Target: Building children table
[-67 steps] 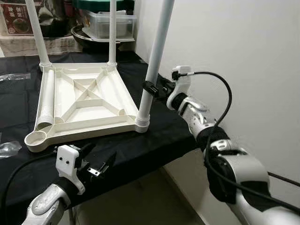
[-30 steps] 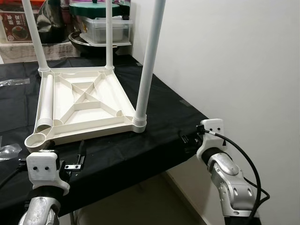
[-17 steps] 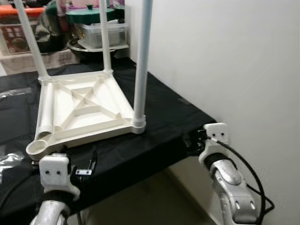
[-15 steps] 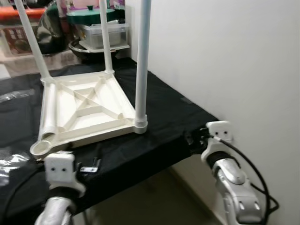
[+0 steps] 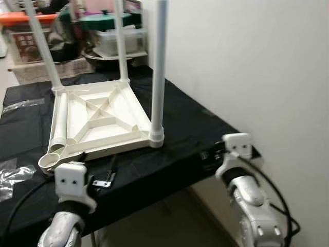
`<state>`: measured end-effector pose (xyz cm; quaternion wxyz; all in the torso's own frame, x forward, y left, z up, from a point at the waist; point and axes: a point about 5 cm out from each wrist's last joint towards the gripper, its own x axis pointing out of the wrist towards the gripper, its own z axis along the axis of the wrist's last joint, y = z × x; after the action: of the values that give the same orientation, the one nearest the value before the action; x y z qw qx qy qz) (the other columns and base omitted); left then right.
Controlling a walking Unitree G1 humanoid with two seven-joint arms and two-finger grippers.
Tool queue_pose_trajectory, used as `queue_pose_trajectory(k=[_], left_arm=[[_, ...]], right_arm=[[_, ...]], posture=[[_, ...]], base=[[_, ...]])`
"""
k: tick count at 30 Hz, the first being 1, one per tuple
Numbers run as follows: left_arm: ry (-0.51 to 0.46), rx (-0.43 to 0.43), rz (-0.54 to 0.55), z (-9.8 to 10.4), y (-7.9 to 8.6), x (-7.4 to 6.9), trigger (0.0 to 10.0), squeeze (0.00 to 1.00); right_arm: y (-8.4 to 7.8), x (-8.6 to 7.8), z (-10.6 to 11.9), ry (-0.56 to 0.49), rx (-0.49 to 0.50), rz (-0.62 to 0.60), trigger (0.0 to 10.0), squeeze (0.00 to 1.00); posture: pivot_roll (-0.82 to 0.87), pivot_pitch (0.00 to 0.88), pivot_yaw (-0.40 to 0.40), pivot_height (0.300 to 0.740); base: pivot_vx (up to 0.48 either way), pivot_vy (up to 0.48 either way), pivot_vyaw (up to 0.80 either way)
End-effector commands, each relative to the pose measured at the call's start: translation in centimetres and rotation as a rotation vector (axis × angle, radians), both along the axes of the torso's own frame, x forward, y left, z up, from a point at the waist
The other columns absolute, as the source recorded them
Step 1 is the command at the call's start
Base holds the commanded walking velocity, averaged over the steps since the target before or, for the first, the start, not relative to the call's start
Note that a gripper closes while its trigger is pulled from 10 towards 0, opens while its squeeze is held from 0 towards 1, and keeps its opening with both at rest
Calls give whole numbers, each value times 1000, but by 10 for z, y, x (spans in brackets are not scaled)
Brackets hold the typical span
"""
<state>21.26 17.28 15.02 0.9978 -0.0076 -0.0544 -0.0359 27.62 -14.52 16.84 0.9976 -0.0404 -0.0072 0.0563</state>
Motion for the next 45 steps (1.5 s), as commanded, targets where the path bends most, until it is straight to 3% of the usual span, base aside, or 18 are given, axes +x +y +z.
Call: queue_pose_trajectory(k=[1,4,9,12,26,45], left_arm=[[5,-28,12,-1,1,1,10000,0],[7,-30,17,-1,2,1,10000,0],[1,-27,-1,0,1,4,10000,0],[-4,-27,-4,2,1,5,10000,0],[-12,-46,-5,5,2,8,10000,0],[-32,-60,0,11,3,5,10000,0]], right_arm=[[-4,2,3,-17,31,-11,10000,0],[-4,3,3,-16,41,-12,10000,0],[-27,6,-3,19,-11,-179,10000,0],[-30,7,-5,25,-5,-194,10000,0],[-21,19,1,-15,0,-132,10000,0],[-11,28,4,-35,21,-115,10000,0]], posture=[[-62,0,-34,740],[-62,0,-34,740],[-65,0,-27,740],[-53,0,-24,740],[-42,0,-29,740],[-6,0,-42,740]], base=[[0,0,0],[0,0,0],[0,0,0],[0,0,0],[0,0,0],[333,0,0]])
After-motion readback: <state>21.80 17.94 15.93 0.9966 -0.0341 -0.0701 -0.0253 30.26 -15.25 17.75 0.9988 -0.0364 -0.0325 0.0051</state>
